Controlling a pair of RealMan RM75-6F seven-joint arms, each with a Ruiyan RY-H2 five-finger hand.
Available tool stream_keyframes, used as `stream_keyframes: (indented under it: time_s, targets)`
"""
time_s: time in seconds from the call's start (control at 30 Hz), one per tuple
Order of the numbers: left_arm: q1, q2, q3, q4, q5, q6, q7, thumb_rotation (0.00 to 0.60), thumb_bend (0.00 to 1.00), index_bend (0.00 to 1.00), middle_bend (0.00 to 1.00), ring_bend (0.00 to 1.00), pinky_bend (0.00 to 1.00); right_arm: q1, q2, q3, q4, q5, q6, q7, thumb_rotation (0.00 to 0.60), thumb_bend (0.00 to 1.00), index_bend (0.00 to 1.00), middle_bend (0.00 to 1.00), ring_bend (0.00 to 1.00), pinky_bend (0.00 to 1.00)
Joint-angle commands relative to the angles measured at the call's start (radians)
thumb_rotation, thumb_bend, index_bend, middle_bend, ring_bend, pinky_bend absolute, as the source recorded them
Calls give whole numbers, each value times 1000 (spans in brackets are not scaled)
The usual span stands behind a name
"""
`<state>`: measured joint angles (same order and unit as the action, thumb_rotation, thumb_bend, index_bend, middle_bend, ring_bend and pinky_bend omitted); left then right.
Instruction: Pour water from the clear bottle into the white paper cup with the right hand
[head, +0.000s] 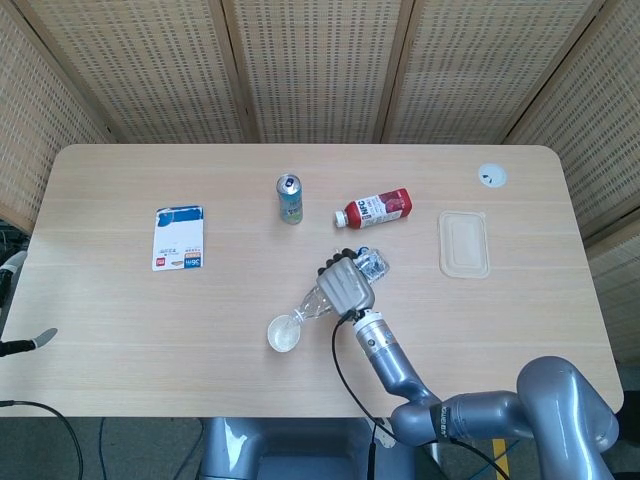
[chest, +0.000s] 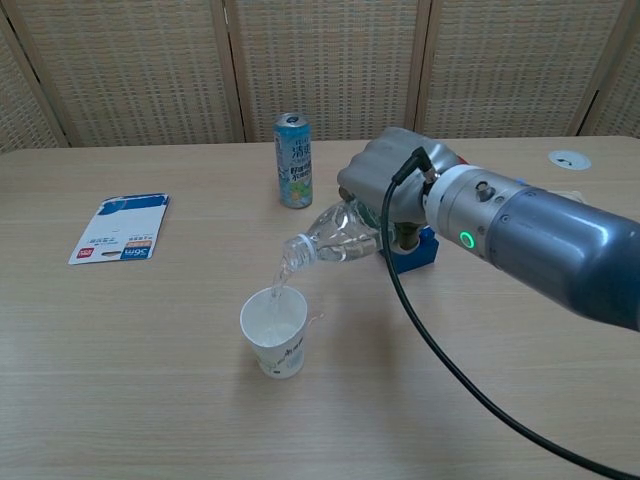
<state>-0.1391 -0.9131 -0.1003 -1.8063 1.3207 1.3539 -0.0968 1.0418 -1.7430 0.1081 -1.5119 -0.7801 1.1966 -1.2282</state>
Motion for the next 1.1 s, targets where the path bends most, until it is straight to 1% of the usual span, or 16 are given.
stream_keyframes:
  time_s: [0.03,0.5,0.63,0.8,0.93,1.1]
  targets:
    - [0,0,0,0,0,0,-1,600,129,0,0,0,0,-1,-1,0,0,-3,1,-2,600,852,594,593,621,813]
    - [-1,-1,1,-1,1,0,5,600,129,0,0,0,0,-11,-4,15,0,-8,-4,14,600,852,594,593,621,813]
    - [-1,-2,2,-1,2,-1,7,600,129,0,0,0,0,-26,-3,45,-4,1,-25,88,600,852,594,593,621,813]
    - [-1,-1,2,-1,2,-1,6,600,129,0,0,0,0,-40,21,67,-30,0,-61,172,600,852,594,594,621,813]
    - [-1,0,3,-2,4,0,4,600,129,0,0,0,0,-60,52,83,-61,-31,-94,285,600,853,594,594,621,813]
    - [0,0,4,-1,7,1,1,600,129,0,0,0,0,-96,99,92,-95,-101,-126,444,600,852,594,594,621,813]
